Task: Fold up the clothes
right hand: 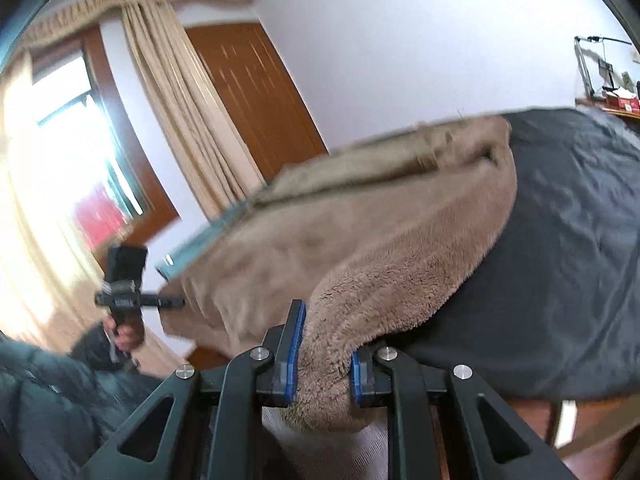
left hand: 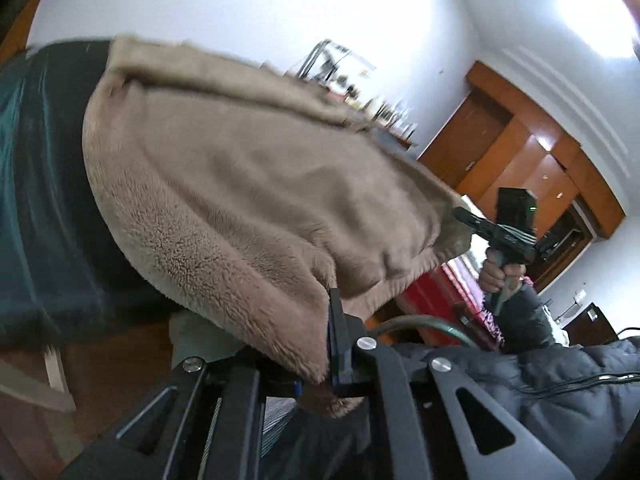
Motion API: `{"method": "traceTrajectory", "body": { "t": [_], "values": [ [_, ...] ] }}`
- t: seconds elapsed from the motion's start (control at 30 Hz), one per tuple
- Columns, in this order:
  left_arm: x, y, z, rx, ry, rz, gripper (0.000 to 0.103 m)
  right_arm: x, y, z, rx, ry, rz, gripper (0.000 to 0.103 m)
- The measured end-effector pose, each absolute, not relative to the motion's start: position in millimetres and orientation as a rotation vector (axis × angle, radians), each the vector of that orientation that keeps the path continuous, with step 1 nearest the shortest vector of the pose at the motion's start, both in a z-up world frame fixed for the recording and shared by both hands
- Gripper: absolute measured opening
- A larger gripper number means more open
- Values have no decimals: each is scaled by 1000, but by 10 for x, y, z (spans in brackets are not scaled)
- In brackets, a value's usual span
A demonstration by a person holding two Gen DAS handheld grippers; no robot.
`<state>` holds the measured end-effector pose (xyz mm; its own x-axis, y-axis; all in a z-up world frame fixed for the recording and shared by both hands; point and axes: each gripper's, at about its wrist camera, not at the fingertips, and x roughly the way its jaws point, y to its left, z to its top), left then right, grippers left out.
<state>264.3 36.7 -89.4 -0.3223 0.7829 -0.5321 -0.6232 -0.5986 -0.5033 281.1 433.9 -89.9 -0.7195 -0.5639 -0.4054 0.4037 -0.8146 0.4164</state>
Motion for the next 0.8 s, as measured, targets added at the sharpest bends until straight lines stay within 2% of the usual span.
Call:
{"method": "traceTrajectory", "body": {
  "t": [0.33, 0.6, 0.8],
  "values": [
    [2238, -13, -253, -762, -507, 2099, 10, 2548, 4376, -540, 598, -476, -2522, 20],
    [1835, -189, -162, -734, -627, 2109, 10, 2326, 4461, -298, 553, -515, -2610, 20],
    [1703, -195, -86, -745, -624, 2121, 10, 2135, 4453, -131, 539, -496, -2703, 20]
  ]
}}
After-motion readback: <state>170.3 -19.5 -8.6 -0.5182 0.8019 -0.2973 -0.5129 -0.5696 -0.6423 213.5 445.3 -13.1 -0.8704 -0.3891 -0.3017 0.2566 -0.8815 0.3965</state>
